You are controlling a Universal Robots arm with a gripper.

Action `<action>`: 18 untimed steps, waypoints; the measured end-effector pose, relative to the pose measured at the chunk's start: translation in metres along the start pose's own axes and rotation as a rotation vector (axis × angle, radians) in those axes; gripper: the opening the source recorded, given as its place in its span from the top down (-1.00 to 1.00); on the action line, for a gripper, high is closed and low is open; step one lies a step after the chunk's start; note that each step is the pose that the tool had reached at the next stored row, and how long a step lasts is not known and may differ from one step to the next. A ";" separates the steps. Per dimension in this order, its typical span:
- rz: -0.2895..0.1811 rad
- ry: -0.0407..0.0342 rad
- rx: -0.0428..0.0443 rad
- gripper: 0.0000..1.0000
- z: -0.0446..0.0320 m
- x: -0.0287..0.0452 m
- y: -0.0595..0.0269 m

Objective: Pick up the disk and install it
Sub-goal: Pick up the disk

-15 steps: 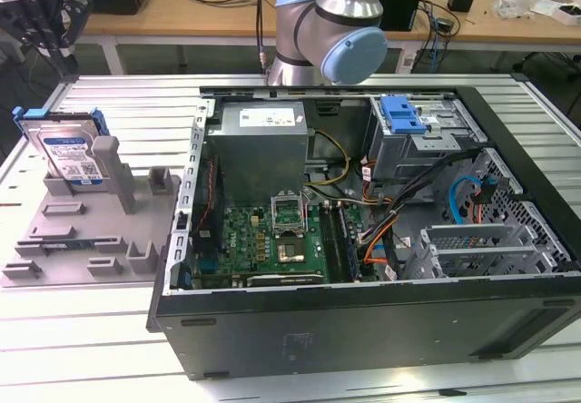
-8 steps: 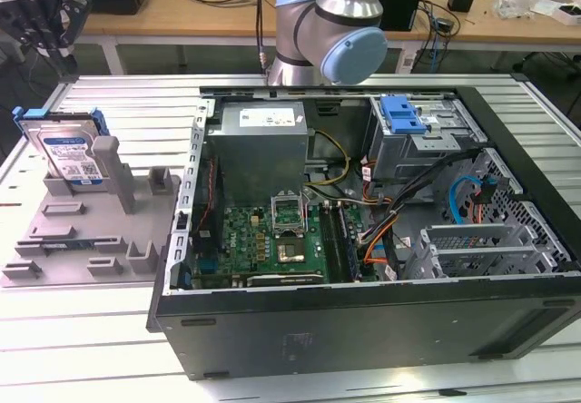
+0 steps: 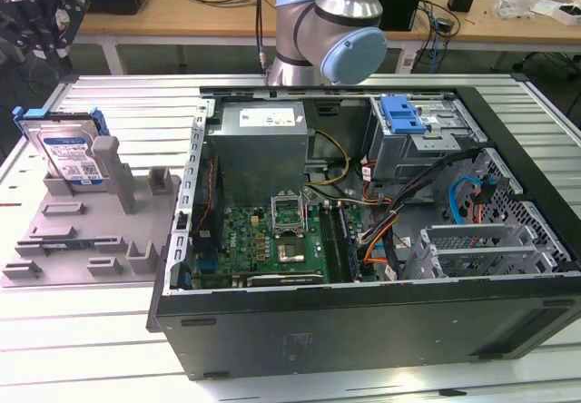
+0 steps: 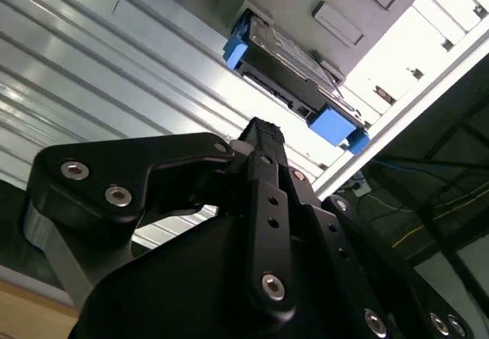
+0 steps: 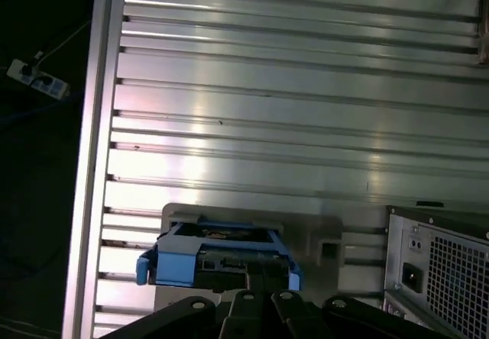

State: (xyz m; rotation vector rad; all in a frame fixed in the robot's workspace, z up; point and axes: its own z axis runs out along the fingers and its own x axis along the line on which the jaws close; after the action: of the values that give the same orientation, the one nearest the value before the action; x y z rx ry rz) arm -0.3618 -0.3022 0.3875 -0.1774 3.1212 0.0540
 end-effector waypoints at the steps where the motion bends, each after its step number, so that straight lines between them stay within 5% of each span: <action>1: -0.022 0.0016 0.0015 0.79 0.0001 0.0000 -0.0001; 10: -0.213 0.0143 0.0128 0.79 0.0008 0.0000 0.0000; 14: -0.292 0.0196 0.0204 0.52 0.0011 0.0005 0.0000; 18: -0.360 0.0241 0.0281 0.52 0.0013 0.0010 0.0000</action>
State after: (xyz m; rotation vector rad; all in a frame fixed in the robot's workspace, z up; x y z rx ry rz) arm -0.3628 -0.3022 0.3861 -0.7368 3.0555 0.0033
